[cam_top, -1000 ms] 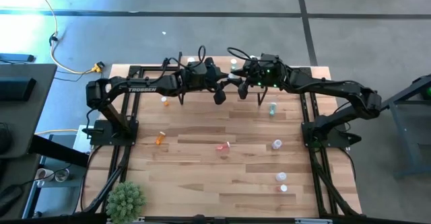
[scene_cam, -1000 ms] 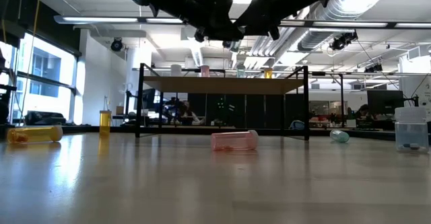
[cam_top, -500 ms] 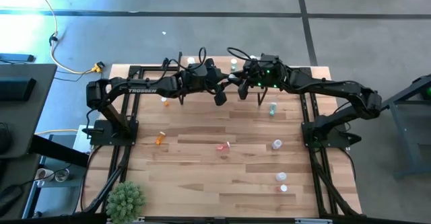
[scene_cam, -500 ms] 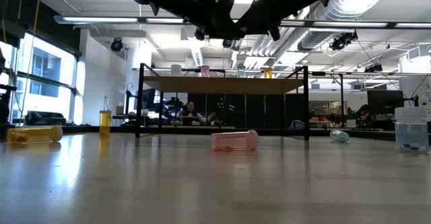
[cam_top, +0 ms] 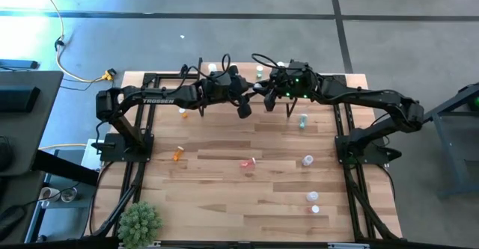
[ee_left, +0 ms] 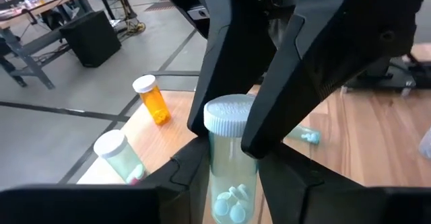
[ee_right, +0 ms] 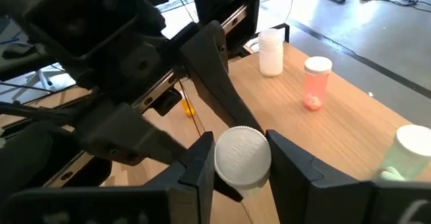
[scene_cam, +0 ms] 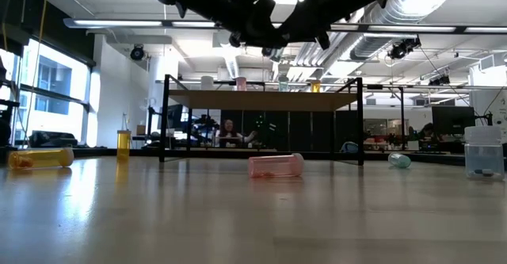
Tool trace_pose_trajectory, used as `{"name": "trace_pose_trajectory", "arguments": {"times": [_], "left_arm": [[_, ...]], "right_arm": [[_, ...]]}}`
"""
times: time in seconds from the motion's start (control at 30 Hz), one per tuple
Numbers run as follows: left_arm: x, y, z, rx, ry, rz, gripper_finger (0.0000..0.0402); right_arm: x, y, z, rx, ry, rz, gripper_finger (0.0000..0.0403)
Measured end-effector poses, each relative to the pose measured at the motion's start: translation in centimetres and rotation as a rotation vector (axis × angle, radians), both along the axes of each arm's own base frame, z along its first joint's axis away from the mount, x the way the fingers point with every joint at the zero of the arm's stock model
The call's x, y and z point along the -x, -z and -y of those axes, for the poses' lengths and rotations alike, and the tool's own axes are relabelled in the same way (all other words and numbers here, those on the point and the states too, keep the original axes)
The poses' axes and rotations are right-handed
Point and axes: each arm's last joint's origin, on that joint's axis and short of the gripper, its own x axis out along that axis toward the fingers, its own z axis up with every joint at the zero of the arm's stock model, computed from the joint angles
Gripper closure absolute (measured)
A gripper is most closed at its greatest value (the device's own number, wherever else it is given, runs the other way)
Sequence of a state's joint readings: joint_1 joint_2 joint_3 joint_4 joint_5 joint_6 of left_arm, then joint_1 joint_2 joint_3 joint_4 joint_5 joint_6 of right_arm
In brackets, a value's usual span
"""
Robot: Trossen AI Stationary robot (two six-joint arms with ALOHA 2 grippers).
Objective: Pick and place medicine bottles onto shelf by color
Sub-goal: Put the right blue pill bottle on the shelf aligned with the other blue pill bottle
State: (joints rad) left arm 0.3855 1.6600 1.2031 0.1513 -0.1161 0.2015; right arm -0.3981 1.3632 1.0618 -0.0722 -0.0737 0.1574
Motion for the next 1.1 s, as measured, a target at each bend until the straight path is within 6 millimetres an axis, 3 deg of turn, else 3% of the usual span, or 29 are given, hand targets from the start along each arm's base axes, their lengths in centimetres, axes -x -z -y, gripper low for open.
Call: {"name": "trace_pose_trajectory", "arguments": {"times": [0.43, 0.77, 1.1], "left_arm": [[0.5, 0.0, 0.0, -0.024, -0.093, -0.061, 0.0209], [2.5, -1.9, 0.5, -0.034, -0.163, -0.097, 0.0210], [5.9, -5.8, 1.7, -0.023, -0.213, -0.029, 0.0209]], "right_arm": [[0.8, -0.3, 1.2, 0.018, 0.086, -0.002, 0.0310], [2.3, -5.0, 3.1, 0.062, 0.175, -0.101, 0.0310], [-0.9, -1.6, 3.4, -0.035, 0.068, -0.201, 0.0307]]}}
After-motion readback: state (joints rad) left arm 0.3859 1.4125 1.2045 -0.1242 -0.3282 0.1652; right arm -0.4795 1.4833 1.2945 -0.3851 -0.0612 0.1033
